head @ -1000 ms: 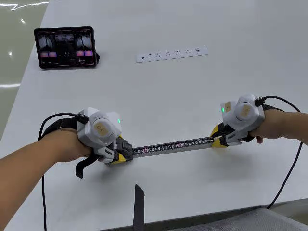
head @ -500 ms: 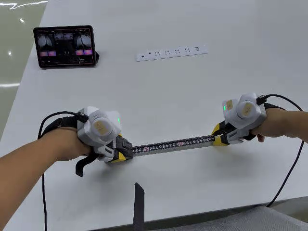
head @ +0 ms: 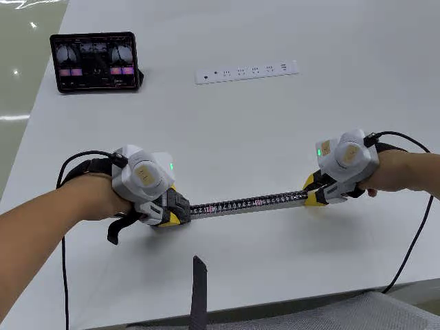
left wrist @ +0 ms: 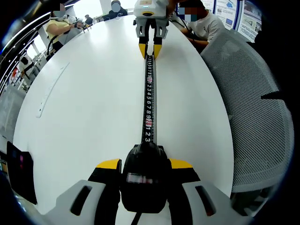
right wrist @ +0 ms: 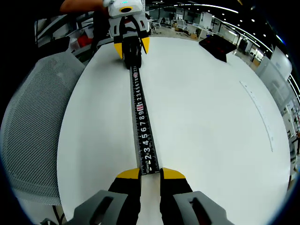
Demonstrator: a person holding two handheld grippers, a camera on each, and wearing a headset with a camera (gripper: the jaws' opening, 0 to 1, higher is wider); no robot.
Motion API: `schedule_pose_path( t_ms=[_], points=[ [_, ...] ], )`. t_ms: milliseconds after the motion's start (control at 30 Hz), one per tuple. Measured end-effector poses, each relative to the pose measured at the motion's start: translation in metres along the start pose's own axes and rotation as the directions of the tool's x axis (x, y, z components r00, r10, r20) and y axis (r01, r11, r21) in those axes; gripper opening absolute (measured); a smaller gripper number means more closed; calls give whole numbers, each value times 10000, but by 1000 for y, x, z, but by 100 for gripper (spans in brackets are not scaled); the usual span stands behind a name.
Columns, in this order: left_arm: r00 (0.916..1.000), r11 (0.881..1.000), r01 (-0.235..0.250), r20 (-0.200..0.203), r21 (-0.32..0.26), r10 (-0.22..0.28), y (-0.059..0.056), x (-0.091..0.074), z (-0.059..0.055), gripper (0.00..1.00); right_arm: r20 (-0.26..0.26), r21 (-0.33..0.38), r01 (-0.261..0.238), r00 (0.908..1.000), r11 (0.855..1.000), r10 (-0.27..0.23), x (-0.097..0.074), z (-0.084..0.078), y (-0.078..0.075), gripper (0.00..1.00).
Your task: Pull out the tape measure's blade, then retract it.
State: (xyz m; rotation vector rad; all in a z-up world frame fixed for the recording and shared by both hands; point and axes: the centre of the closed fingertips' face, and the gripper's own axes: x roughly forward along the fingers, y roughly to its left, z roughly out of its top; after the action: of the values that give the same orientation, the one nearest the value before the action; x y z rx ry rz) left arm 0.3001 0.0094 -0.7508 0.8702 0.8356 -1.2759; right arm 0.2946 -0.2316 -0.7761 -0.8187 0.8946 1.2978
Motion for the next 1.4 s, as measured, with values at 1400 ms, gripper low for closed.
schedule_pose_path(
  t_ms=[1400],
  points=[
    [9997,9948,-232,4,-987,233,5,-29,-13,52,-298,-795,-57,9996,9968,34,-15,6,5,22]
  ],
)
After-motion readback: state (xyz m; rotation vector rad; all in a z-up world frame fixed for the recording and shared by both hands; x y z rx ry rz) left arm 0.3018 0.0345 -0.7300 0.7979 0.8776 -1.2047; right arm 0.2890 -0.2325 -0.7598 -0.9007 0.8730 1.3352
